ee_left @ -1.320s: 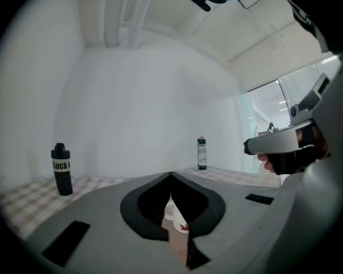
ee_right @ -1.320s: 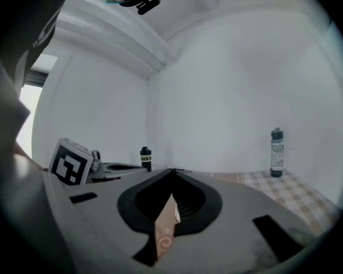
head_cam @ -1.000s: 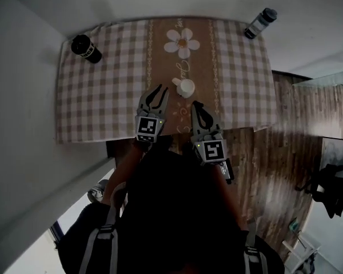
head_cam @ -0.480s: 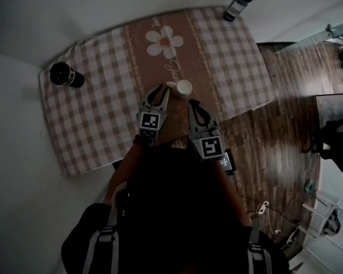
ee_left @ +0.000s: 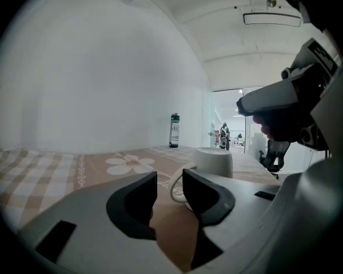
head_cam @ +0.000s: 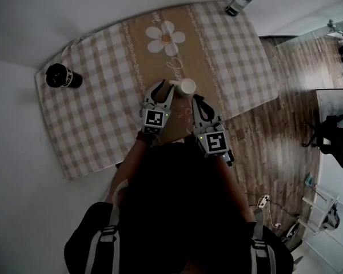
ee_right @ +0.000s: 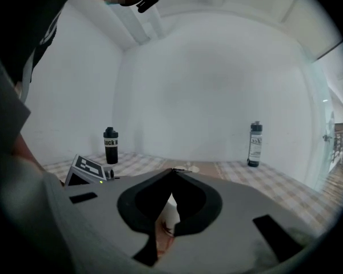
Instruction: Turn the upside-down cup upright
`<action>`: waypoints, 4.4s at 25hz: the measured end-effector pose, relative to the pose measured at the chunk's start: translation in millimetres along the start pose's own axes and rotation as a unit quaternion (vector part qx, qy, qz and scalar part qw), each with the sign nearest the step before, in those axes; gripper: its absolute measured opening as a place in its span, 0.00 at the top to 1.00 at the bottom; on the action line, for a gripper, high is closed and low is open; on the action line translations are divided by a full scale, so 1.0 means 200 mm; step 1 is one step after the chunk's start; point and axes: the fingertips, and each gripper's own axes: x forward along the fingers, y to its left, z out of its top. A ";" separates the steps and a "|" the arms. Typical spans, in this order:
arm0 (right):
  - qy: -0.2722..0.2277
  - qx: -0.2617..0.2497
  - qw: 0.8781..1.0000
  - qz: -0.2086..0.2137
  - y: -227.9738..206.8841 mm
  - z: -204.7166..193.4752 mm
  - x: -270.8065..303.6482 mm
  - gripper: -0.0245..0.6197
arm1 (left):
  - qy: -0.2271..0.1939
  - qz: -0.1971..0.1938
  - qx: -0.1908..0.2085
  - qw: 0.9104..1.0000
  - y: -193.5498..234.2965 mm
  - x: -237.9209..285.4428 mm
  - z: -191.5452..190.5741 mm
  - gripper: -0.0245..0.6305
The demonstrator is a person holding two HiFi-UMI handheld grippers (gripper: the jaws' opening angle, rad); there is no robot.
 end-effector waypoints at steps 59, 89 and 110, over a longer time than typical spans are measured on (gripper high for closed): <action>-0.023 0.086 0.994 0.056 -0.07 -0.07 -0.13 0.95 | 0.018 -0.008 -0.074 0.997 -0.01 -0.15 0.21 0.88; -0.061 0.442 0.831 0.331 0.32 0.13 -0.04 0.15 | -0.095 0.004 0.022 0.995 0.07 -0.44 0.57 0.89; -0.020 0.474 0.812 0.340 0.37 0.04 0.01 0.15 | -0.105 -0.022 0.058 0.992 -0.05 -0.43 0.56 0.89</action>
